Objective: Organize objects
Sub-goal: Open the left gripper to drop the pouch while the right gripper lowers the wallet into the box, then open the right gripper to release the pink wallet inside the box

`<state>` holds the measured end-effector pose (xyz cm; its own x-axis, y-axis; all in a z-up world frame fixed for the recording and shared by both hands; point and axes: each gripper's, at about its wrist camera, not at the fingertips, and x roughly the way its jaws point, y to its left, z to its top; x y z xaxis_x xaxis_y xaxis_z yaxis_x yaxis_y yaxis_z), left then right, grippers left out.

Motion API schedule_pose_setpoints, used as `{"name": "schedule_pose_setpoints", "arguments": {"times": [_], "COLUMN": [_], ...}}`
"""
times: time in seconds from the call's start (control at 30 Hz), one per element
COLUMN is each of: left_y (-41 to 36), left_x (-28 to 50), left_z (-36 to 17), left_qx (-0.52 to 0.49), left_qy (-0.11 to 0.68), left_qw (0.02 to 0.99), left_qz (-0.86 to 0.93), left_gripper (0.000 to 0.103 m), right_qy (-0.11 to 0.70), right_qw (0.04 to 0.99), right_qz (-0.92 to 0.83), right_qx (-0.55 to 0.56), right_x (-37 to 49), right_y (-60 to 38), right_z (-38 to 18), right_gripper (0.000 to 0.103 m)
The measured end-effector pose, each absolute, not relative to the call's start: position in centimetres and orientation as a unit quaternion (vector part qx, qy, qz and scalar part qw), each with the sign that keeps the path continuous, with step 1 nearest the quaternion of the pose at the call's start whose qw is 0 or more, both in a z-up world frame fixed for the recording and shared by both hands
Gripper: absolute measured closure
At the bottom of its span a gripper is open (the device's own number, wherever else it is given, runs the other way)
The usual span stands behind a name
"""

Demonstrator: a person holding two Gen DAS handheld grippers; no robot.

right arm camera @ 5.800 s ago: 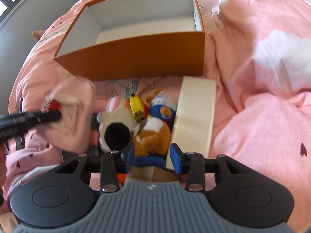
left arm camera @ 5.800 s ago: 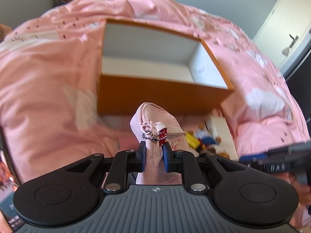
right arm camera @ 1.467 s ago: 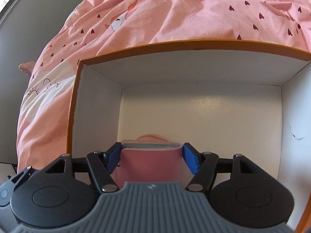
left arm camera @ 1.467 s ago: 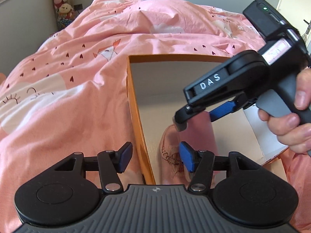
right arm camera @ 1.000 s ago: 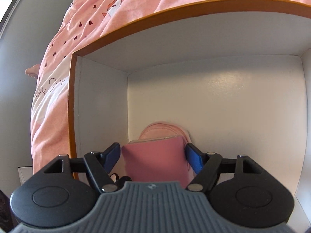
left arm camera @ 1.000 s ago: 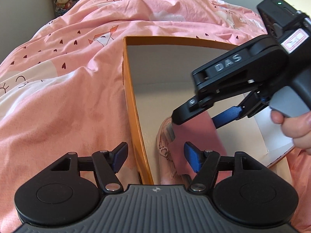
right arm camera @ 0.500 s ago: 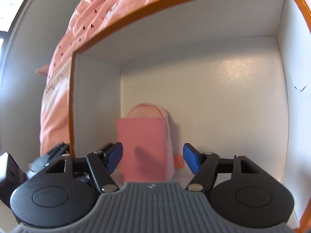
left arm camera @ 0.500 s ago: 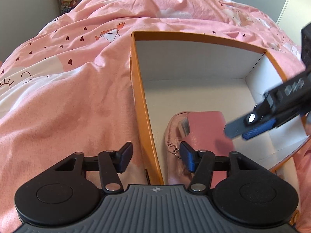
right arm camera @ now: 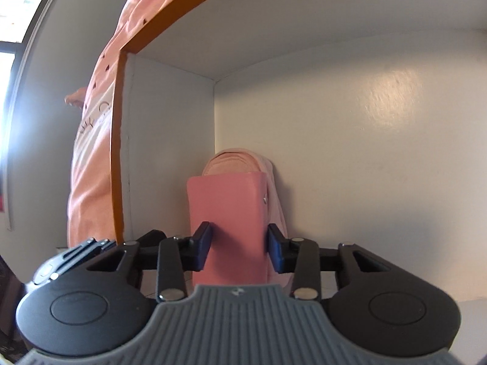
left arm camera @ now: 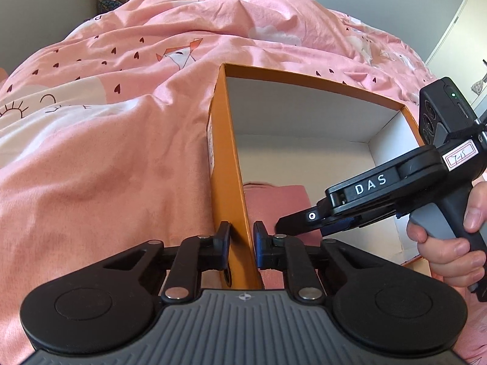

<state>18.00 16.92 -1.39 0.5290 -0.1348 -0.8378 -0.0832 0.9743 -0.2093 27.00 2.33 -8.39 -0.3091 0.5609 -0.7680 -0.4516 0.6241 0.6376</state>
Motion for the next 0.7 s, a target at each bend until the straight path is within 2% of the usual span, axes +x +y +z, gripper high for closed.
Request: {"name": "schedule_pose_setpoints", "arguments": {"times": [0.4, 0.43, 0.5, 0.53, 0.7], "left_y": [17.3, 17.3, 17.5, 17.5, 17.5], "left_x": [17.6, 17.6, 17.5, 17.5, 17.6], "left_z": [-1.2, -1.2, -1.0, -1.0, -1.2], "left_qx": [-0.131, -0.133, -0.136, -0.135, -0.137], "left_qy": [0.478, 0.478, 0.477, 0.477, 0.482], "left_qw": [0.868, 0.868, 0.868, 0.868, 0.865], "left_qz": [-0.016, -0.017, -0.018, -0.015, -0.012], "left_gripper": [0.085, 0.085, 0.086, 0.086, 0.087], "right_qy": [0.684, 0.681, 0.677, 0.68, 0.691], "right_qw": [0.6, 0.601, 0.6, 0.591, 0.589], "right_qz": [0.407, 0.409, 0.416, 0.423, 0.411], "right_qx": [0.081, 0.086, 0.089, 0.098, 0.083], "right_x": [26.4, 26.4, 26.2, 26.3, 26.3], "right_y": [-0.7, -0.9, -0.4, -0.4, 0.6], "right_z": [-6.8, -6.7, -7.0, -7.2, -7.9], "right_gripper": [0.058, 0.059, 0.076, 0.08, 0.079]}}
